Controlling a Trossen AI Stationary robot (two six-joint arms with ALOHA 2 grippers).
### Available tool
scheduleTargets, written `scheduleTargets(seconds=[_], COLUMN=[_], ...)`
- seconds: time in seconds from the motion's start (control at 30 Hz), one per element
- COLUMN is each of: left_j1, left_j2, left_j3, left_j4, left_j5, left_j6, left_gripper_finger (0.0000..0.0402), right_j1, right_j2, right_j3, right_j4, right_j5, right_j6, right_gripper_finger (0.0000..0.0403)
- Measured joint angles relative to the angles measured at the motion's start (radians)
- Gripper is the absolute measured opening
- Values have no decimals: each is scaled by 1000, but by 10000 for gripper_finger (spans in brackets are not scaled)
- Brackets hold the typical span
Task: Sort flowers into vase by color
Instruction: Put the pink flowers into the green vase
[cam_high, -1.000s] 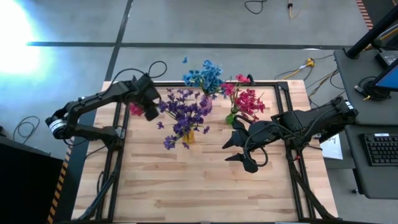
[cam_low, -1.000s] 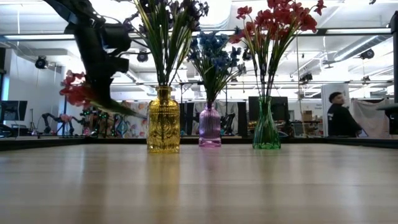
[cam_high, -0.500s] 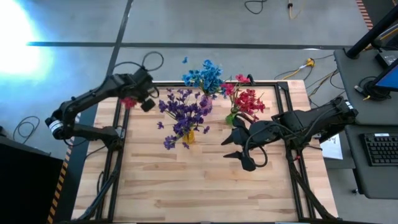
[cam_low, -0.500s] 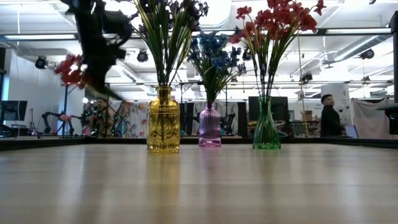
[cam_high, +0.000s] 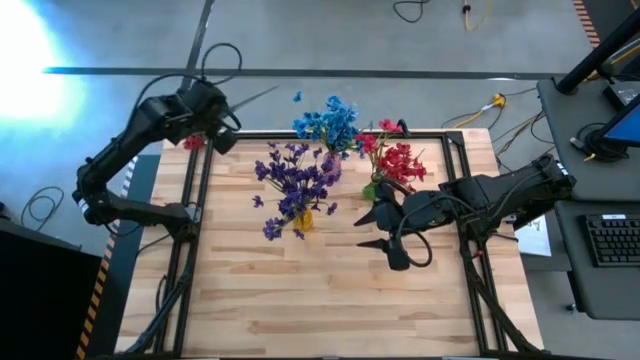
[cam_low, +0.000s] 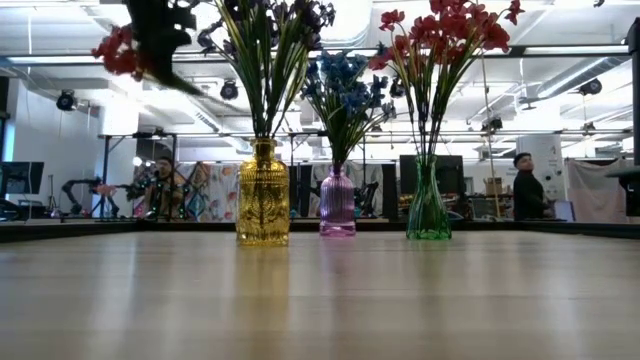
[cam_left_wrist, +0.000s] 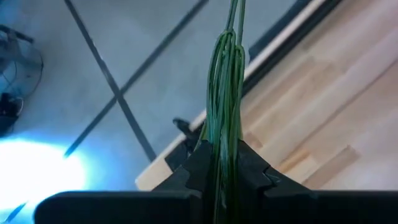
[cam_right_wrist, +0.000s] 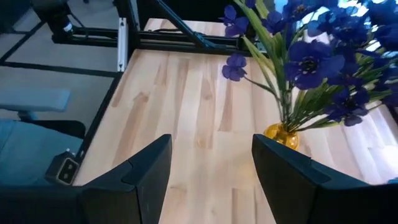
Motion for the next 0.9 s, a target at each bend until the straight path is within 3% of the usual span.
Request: scheduleTargets(seconds=[0.43, 0.6, 0.9], left_j1=[-117, -169, -373], left_j2=[0, 0, 9], left_j3=[257, 336, 423], left_j4=[-1, -1, 1], left_j5=[0, 0, 0], left_j6=[0, 0, 10], left_gripper_finger=[25, 25, 25], right_j1=[0, 0, 0], right_j2=[0, 0, 0], right_j3=[0, 0, 104], right_j4=[23, 66, 73], right_j5=[193, 204, 278], right_j6=[-127, -203, -307], right_gripper_finger=[215, 215, 215])
